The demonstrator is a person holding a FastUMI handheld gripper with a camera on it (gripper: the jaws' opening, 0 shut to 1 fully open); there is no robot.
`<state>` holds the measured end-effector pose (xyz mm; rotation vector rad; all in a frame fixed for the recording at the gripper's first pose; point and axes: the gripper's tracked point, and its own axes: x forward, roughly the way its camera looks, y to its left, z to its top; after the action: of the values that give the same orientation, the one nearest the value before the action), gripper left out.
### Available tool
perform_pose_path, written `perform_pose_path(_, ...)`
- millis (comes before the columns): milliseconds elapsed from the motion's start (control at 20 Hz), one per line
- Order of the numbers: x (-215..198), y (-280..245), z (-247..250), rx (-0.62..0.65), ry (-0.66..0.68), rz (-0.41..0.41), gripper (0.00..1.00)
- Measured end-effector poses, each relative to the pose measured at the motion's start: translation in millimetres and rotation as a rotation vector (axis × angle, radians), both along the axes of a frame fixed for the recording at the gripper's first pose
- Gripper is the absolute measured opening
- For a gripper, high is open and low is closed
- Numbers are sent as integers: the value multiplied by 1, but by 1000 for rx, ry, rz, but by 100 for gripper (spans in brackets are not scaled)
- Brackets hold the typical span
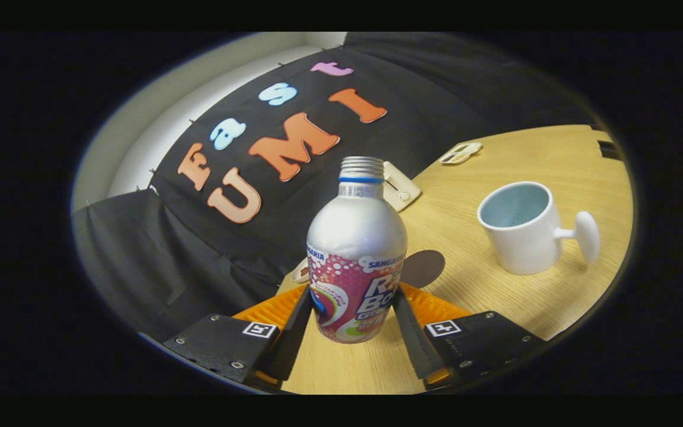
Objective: Take the bottle from table, then pour the juice into the cup, finally place the bottle on the coaster
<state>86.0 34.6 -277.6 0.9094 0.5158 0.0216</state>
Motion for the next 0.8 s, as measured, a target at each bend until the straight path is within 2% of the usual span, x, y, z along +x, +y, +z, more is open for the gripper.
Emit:
perform_pose_path(650,1,5,3,407,64,-121,76)
perform_pose_path(800,1,2,-3,446,87,-145,76)
